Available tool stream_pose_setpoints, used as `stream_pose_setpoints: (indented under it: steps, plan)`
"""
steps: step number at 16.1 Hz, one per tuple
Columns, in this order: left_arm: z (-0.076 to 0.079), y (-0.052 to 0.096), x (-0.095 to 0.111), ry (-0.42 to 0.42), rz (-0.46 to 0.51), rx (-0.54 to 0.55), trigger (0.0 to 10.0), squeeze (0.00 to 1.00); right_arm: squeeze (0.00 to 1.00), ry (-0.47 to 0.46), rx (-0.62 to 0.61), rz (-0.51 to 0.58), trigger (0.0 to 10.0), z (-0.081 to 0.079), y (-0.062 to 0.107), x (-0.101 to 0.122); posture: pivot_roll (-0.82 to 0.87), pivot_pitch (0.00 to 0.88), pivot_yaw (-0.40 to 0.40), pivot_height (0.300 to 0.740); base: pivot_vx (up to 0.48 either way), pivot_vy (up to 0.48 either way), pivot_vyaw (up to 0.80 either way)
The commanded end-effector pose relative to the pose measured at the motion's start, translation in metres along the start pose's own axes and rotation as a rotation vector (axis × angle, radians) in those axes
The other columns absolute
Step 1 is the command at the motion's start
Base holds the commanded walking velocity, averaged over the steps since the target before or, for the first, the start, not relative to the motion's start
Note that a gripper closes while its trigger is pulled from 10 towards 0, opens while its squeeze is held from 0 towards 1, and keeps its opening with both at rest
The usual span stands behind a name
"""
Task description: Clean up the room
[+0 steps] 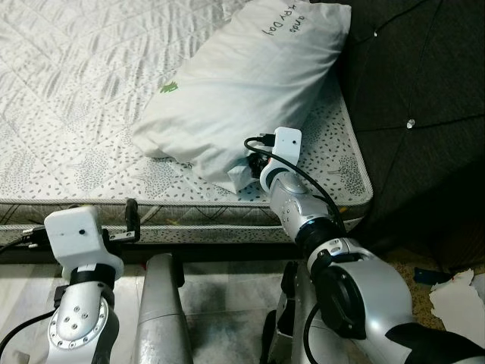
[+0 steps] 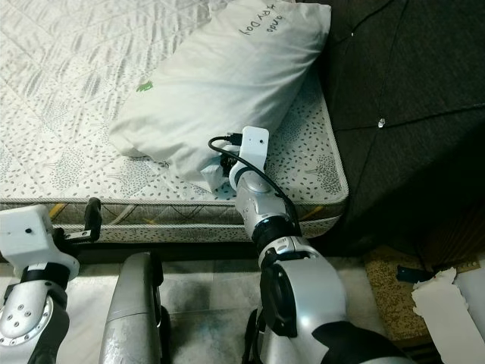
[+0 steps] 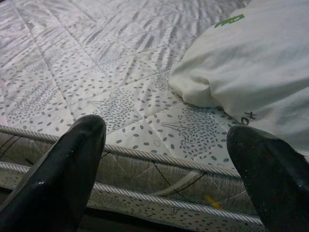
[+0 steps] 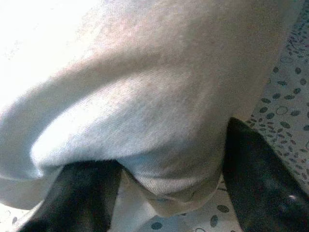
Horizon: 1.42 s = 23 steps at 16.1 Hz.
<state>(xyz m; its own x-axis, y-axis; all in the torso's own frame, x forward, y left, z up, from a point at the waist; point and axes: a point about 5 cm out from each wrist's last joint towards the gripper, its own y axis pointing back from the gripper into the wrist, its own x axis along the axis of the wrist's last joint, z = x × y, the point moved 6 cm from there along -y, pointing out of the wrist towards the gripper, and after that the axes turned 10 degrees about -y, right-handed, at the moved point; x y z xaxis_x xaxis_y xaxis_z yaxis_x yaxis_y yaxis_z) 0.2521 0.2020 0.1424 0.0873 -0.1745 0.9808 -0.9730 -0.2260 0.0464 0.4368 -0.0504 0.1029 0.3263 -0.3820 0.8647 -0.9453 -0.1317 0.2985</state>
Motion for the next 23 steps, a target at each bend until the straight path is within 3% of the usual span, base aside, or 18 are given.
stream_pose_setpoints:
  steps: [1,4,9,12,14,16,17,18,19,20,21,23]
  plan:
    - [-0.001,0.000,-0.004,-0.013,-0.015,0.007,10.0,0.00,0.00,-0.035,-0.010,0.039,0.0,-0.001,-0.002,0.013,0.29,0.192,-0.074,0.566,0.000,0.000,0.00]
    - [0.000,-0.003,-0.003,0.011,-0.002,-0.003,10.0,0.00,0.00,-0.093,-0.033,0.079,0.0,0.007,-0.003,0.027,0.29,0.180,-0.076,0.566,0.000,0.000,0.00]
    - [-0.005,-0.007,0.000,-0.008,0.008,0.022,10.0,0.00,0.00,-0.072,-0.067,0.128,0.0,0.027,-0.003,0.043,0.27,0.171,-0.073,0.566,0.000,0.000,0.00]
    - [-0.002,-0.013,0.002,-0.002,0.018,0.012,10.0,0.00,0.00,-0.111,-0.130,0.194,0.0,0.058,0.000,0.062,0.26,0.152,-0.067,0.566,0.000,0.000,0.00]
    - [-0.001,-0.015,0.002,-0.003,0.022,0.010,10.0,0.00,0.00,-0.127,-0.159,0.230,0.0,0.070,0.002,0.074,0.26,0.144,-0.069,0.566,0.000,0.000,0.00]
    - [-0.007,-0.023,0.003,-0.009,0.032,0.028,10.0,0.00,0.00,-0.092,-0.259,0.361,0.0,0.118,0.016,0.127,0.26,0.110,-0.067,0.566,0.000,0.000,0.00]
    - [-0.007,-0.023,0.003,-0.009,0.032,0.028,10.0,0.00,0.00,-0.092,-0.259,0.361,0.0,0.118,0.016,0.127,0.26,0.110,-0.067,0.566,0.000,0.000,0.00]
    - [-0.007,-0.024,0.004,-0.010,0.037,0.026,10.0,0.00,0.00,-0.090,-0.282,0.379,0.0,0.130,0.021,0.136,0.26,0.104,-0.065,0.566,0.000,0.000,0.00]
    - [-0.006,-0.026,0.004,-0.011,0.042,0.024,10.0,0.00,0.00,-0.086,-0.316,0.411,0.0,0.146,0.028,0.151,0.25,0.090,-0.059,0.566,0.000,0.000,0.00]
    - [-0.005,-0.031,0.005,-0.012,0.051,0.019,10.0,0.00,0.00,-0.068,-0.393,0.483,0.0,0.180,0.048,0.180,0.24,0.068,-0.051,0.566,0.000,0.000,0.00]
    - [-0.004,-0.036,0.006,-0.010,0.057,0.014,10.0,0.00,0.00,-0.049,-0.445,0.522,0.0,0.201,0.062,0.195,0.23,0.055,-0.047,0.566,0.000,0.000,0.00]
    - [0.002,-0.043,0.009,-0.009,0.074,-0.010,10.0,0.00,0.00,0.021,-0.491,0.542,0.0,0.223,0.078,0.206,0.22,0.031,-0.037,0.566,0.000,0.000,0.00]
